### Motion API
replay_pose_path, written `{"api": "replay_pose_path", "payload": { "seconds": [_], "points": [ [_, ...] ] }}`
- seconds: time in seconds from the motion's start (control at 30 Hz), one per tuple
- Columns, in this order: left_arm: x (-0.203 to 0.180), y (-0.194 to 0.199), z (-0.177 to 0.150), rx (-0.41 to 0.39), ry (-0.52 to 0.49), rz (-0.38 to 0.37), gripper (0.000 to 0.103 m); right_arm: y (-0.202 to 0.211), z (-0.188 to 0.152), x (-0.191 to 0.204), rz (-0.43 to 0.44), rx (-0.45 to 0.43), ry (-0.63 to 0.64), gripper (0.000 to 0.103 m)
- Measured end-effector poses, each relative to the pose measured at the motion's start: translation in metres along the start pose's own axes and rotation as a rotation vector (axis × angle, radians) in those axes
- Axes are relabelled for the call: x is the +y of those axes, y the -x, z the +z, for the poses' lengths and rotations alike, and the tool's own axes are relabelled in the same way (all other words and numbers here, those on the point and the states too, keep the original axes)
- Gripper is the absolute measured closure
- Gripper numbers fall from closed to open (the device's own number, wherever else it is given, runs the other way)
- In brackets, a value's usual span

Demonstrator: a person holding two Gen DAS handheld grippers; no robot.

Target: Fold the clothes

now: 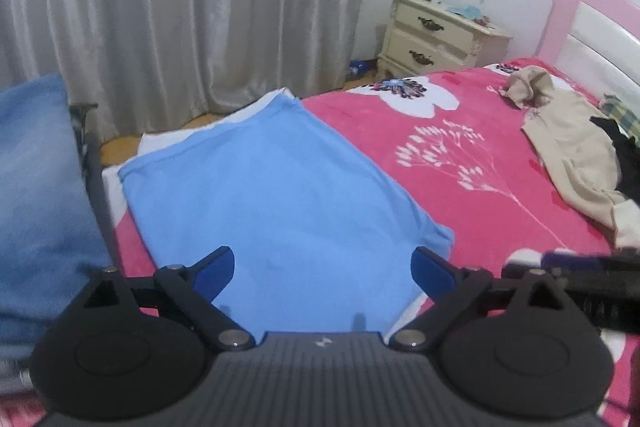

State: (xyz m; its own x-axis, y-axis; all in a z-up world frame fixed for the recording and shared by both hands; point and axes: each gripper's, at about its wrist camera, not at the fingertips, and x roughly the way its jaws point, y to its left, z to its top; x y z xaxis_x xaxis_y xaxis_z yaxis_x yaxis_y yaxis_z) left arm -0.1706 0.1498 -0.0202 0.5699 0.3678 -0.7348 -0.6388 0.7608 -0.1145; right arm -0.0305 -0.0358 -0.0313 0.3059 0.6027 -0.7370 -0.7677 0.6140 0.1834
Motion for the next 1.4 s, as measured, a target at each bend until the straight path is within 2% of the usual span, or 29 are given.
{"api": "replay_pose_path", "payload": {
  "seconds": [0.1,0.2,0.33,0.47,0.57,0.7,0.97,1.4],
  "points": [
    [0.001,0.001,0.000,0.036,0.063,0.016,0.005,0.010,-0.007,0.010,-0.021,0.022,0.027,0.046],
    [0.003,0.002,-0.004,0.039,0.105,0.022,0.002,0.015,-0.013,0.018,-0.045,0.050,0.038,0.039],
    [0.003,-0.003,-0.011,0.053,0.129,0.074,0.002,0.017,-0.025,0.023,-0.089,0.066,0.025,0.024],
    [0.002,-0.017,-0.016,0.099,0.117,0.159,0.002,0.011,-0.031,0.021,-0.138,0.071,-0.008,0.022],
    [0.003,-0.026,-0.021,0.105,0.107,0.205,0.002,0.004,-0.032,0.015,-0.126,0.075,-0.050,0.021],
    [0.005,-0.038,-0.025,0.130,0.111,0.240,0.002,-0.006,-0.032,0.016,-0.109,0.086,-0.036,0.021],
    [0.008,-0.046,-0.027,0.148,0.124,0.278,0.002,-0.022,-0.031,0.022,-0.086,0.110,0.003,0.021],
    [0.013,-0.047,-0.026,0.151,0.146,0.291,0.002,-0.025,-0.029,0.031,-0.075,0.119,0.029,0.021]
  ]
}}
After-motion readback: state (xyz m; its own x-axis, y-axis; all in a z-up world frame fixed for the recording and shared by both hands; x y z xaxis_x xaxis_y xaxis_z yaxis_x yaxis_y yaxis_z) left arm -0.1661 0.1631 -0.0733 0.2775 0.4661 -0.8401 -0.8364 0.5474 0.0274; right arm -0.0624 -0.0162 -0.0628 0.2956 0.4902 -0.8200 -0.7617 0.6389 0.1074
